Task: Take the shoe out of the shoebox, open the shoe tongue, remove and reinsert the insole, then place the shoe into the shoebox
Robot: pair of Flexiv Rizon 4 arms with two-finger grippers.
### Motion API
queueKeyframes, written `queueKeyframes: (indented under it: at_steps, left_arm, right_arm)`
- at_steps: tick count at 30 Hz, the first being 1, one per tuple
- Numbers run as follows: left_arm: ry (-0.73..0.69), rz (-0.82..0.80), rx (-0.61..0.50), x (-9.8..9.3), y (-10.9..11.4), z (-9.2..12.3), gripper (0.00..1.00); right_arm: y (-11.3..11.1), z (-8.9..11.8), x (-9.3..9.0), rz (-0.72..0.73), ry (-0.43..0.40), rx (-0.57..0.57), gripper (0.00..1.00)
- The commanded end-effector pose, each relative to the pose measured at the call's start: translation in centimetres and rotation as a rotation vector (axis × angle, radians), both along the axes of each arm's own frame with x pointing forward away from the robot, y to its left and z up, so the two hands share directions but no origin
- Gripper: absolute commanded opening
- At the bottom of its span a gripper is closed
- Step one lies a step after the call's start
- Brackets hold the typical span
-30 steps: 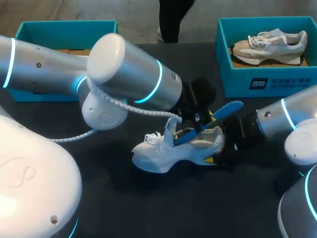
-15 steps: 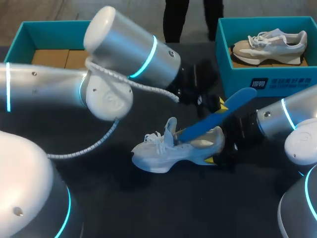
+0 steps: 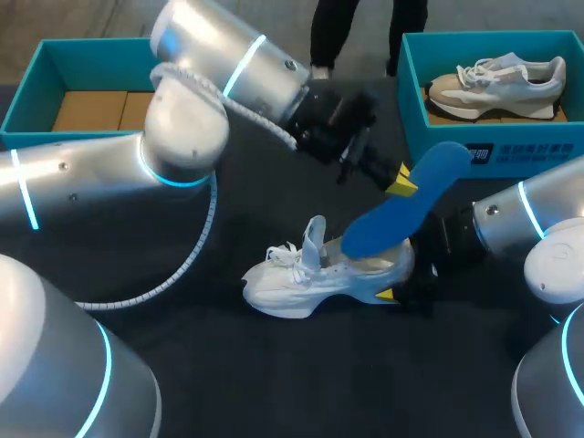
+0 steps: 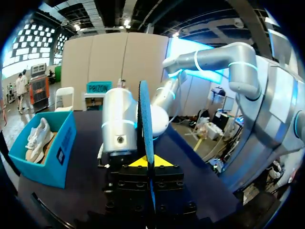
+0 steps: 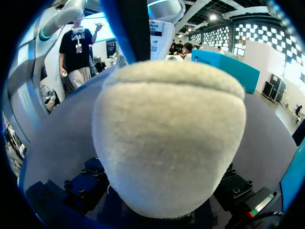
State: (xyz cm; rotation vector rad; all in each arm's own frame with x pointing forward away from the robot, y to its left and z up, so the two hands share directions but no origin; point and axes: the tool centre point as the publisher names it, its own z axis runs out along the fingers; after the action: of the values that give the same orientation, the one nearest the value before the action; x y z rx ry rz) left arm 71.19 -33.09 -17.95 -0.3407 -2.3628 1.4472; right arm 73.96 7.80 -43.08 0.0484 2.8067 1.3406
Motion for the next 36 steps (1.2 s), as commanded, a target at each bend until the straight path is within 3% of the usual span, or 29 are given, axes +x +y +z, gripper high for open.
queueKeyframes:
  at_steps: [1, 12, 25, 36]
  left_arm:
    - [0.094, -0.209, -0.043, 0.0, 0.9, 1.3, 0.0]
    - [0.073, -0.176, -0.271, -1.7, 2.6, 5.9, 0.0]
    - [-0.032, -0.06, -0.316, -2.1, 5.0, 10.0, 0.0]
    - [-0.047, -0.052, -0.288, -1.5, 5.3, 10.3, 0.0]
  right_arm:
    - [0.3, -0.8, 0.1, -0.001, 0.0, -0.004, 0.0]
    - [0.3, -0.8, 0.1, -0.001, 0.0, -0.004, 0.0]
    - [0.3, -0.8, 0.1, -0.001, 0.0, -0.004, 0.0]
    - [0.3, -0.8, 0.1, -0.001, 0.0, -0.004, 0.0]
